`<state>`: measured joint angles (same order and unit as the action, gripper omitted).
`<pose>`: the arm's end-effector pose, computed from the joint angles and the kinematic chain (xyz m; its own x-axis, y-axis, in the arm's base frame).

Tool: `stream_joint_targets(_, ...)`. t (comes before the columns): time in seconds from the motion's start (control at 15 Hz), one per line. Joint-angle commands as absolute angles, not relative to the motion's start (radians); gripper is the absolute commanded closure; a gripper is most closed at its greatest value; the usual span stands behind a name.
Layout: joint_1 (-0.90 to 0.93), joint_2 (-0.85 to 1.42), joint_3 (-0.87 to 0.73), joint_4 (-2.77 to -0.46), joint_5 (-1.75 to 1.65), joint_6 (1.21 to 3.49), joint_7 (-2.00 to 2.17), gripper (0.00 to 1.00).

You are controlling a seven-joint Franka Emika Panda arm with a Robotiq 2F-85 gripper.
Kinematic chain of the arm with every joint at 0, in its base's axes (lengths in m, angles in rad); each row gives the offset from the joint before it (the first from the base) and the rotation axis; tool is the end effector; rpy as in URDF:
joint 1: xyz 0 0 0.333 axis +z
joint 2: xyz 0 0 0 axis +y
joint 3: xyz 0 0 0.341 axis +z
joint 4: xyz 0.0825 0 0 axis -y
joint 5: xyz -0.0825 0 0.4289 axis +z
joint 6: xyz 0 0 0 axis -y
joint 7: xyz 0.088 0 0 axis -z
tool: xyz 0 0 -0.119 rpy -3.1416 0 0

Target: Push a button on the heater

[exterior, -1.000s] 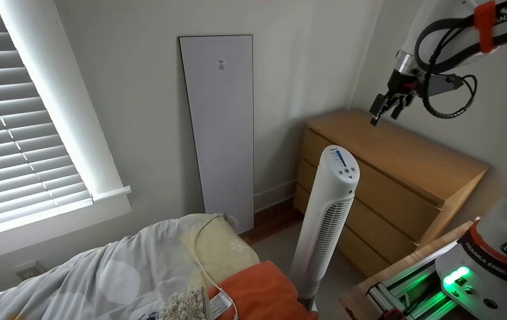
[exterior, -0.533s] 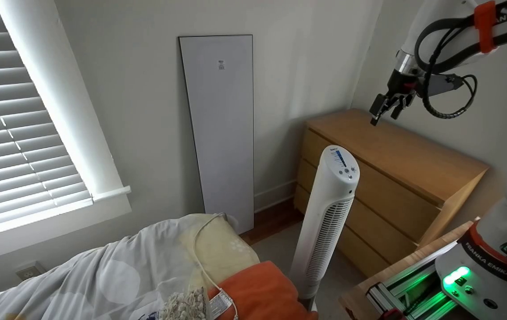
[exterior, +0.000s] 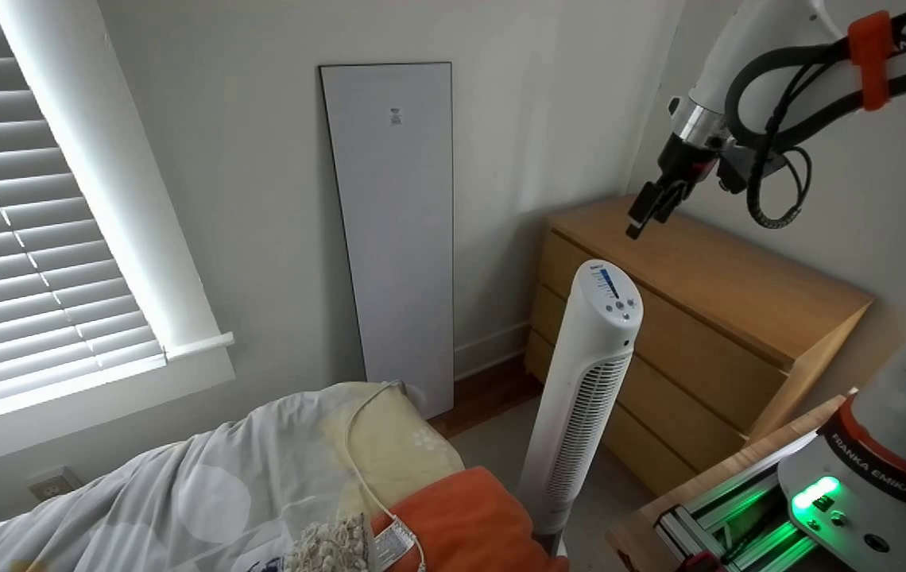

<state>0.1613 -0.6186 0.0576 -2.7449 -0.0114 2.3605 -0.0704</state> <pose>0.3818 0.0829 0.4069 0.9313 0.2847 0.2273 0.2786 -0.9586 0.0592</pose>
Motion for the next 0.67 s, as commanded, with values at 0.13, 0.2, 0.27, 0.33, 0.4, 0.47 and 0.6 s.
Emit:
stream_joint_targets(0.13,0.347,-0.591,0.031,-2.747,0.124,2.427,-0.247,0.26)
stream_joint_targets(0.2,0.375,-0.590,0.026,-2.745,0.147,2.425,-0.284,0.34)
stream_joint_targets(0.27,0.395,-0.591,0.027,-2.745,0.156,2.412,-0.315,0.42)
stream_joint_targets(0.33,0.420,-0.596,0.022,-2.745,0.169,2.393,-0.353,0.50)
stream_joint_targets(0.4,0.437,-0.599,0.018,-2.745,0.176,2.385,-0.388,0.58)
stream_joint_targets(0.47,0.451,-0.600,0.013,-2.745,0.180,2.388,-0.423,0.65)
stream_joint_targets(0.6,0.465,-0.594,-0.002,-2.745,0.174,2.393,-0.492,0.81)
